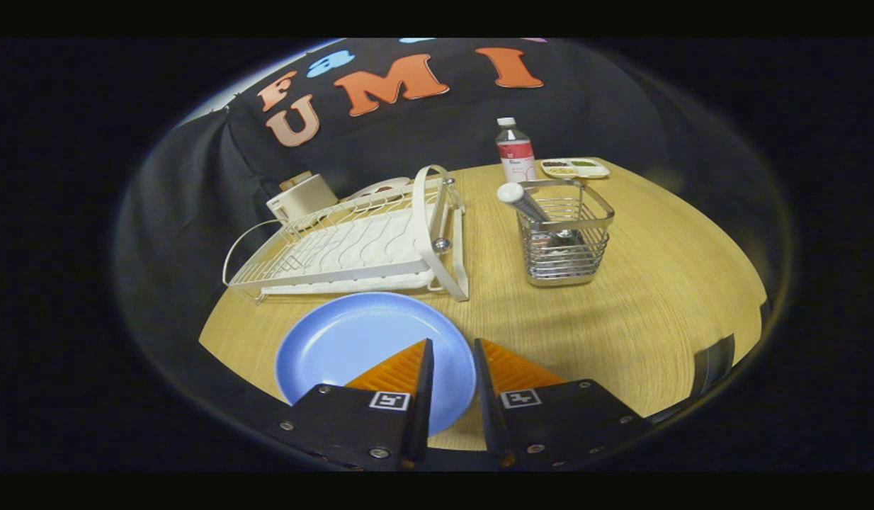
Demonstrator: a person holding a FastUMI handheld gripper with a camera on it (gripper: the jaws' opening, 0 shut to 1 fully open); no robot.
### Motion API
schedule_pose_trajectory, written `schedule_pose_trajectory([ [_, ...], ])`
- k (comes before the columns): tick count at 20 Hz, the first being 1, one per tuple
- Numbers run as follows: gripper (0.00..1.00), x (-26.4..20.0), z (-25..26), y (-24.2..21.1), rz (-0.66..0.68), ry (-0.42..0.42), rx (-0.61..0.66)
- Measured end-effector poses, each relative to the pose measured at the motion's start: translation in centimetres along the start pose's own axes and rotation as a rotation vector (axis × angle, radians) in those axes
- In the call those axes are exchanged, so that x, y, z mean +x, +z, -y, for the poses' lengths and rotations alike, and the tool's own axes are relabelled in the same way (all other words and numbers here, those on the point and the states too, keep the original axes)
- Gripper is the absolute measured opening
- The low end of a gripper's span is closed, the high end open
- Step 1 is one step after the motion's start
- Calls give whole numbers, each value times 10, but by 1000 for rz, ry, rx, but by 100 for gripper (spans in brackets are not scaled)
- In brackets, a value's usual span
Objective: Take the plate from the dish rack, then take the spoon from the basket and place it into the plate.
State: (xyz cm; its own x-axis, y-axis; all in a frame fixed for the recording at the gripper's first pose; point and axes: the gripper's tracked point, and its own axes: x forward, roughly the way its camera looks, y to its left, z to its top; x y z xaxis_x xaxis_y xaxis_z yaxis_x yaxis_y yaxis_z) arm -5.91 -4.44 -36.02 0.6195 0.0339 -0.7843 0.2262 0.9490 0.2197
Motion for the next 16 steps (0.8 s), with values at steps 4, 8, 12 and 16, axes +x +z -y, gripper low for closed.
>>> schedule_pose_trajectory([
  [4,53,-17,20,51,228,-95,-63],
  [8,64,-20,28,86,372,-197,-189],
  [12,64,-6,37,103,434,-285,-264],
  [16,57,1,42,113,485,-333,-285],
])
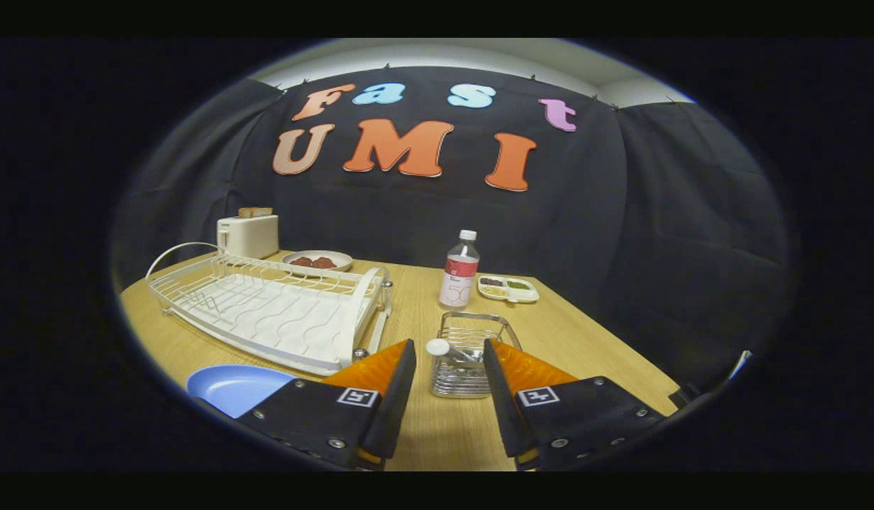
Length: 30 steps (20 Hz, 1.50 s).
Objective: Take the plate from the dish rack, then take the spoon from the basket and place it into the plate.
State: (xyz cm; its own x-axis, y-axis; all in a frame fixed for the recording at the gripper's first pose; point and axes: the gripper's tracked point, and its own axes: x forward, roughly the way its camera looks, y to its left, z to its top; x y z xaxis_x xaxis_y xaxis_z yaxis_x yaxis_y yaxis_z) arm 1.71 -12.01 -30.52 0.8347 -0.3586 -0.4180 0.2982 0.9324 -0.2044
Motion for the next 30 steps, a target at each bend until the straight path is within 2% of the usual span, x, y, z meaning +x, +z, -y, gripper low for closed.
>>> schedule_pose_trajectory([
  [2,47,5,1,-3,2,-13,12],
  [3,39,5,1,-5,-1,-19,21],
  [9,15,8,12,-5,22,-50,42],
  [15,11,9,22,6,-5,-37,70],
  [24,11,-12,33,80,103,-25,45],
  [30,10,-55,32,124,174,23,28],
])
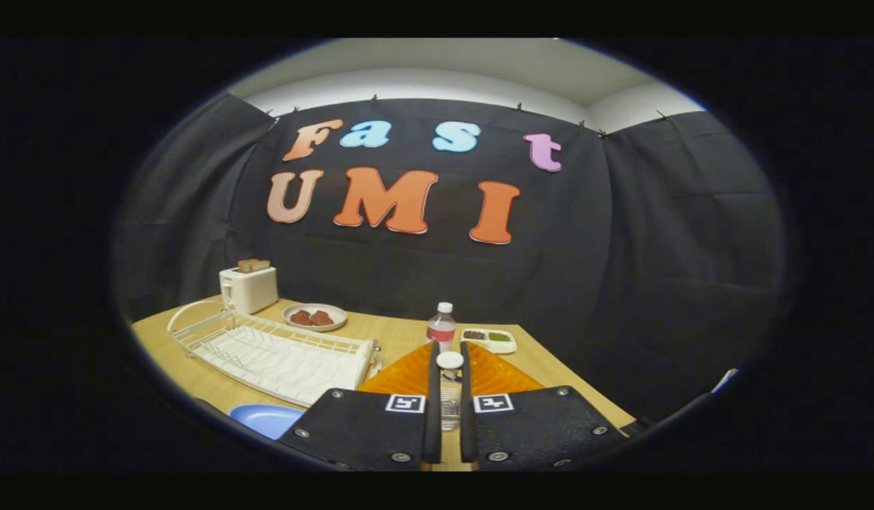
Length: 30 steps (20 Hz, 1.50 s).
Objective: Take the plate from the dish rack, then take the spoon from the basket and place it into the plate.
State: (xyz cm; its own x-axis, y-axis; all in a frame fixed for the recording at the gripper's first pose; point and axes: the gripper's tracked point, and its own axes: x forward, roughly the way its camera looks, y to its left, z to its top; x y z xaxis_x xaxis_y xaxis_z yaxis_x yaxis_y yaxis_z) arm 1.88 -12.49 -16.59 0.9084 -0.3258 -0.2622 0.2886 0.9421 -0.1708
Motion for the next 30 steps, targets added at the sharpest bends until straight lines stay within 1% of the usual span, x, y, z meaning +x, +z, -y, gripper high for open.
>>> schedule_pose_trajectory([
  [4,11,-28,-6,27,38,21,-40],
  [10,10,-65,-37,49,78,130,-15],
  [17,10,-90,-82,16,38,291,-22],
  [21,11,-104,-114,-6,16,412,-20],
  [27,11,-107,-140,-37,3,482,1],
  [30,11,-104,-150,-61,-21,504,5],
])
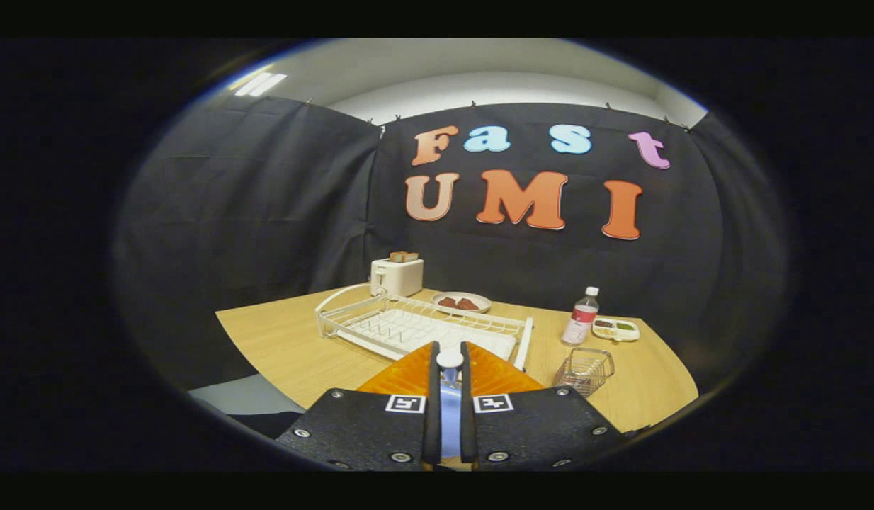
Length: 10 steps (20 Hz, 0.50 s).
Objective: Take the plate from the dish rack, then take the spoon from the basket and place it into the plate.
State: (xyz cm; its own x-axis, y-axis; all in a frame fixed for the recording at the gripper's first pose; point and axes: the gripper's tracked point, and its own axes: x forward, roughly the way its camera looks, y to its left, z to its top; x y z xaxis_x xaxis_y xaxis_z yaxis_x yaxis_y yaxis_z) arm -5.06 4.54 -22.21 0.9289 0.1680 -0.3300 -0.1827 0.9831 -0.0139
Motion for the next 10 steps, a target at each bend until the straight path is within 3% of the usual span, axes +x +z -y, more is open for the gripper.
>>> schedule_pose_trajectory([
  [10,10,14,1,-32,-4,-7,5],
])
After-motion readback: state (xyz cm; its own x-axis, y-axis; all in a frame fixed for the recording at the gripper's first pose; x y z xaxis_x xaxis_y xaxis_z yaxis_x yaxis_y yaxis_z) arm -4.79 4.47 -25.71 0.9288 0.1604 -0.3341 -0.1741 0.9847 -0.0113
